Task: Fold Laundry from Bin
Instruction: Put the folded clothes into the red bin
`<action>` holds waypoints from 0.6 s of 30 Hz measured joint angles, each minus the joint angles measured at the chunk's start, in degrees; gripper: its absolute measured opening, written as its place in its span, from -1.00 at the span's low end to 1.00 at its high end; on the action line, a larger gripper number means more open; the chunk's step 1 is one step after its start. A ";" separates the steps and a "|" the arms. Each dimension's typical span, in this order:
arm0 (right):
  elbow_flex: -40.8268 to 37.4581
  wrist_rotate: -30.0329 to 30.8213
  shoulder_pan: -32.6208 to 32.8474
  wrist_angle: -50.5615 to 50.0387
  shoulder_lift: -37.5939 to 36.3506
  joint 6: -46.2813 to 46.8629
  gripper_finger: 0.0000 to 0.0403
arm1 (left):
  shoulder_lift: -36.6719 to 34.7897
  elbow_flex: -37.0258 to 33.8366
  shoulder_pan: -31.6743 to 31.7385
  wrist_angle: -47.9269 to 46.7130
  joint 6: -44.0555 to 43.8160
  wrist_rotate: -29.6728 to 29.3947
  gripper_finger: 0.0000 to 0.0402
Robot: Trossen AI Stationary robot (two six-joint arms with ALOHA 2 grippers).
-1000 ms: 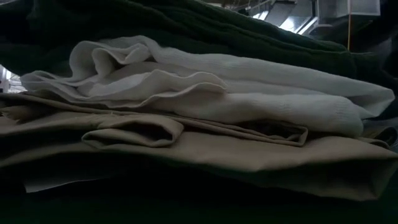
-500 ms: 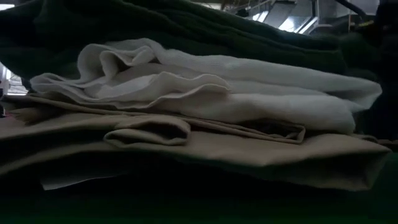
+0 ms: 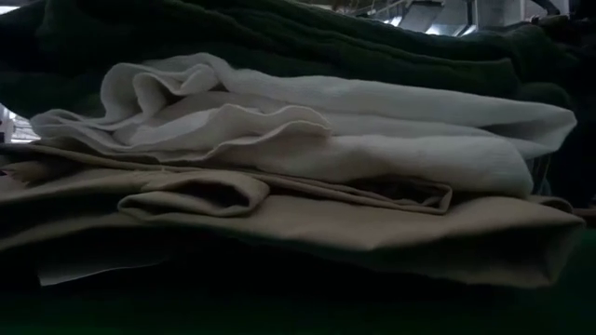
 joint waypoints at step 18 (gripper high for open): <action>0.04 -19.85 0.00 -7.42 -2.27 4.75 -0.26 | 0.00 0.00 0.00 0.24 -0.03 0.05 -0.52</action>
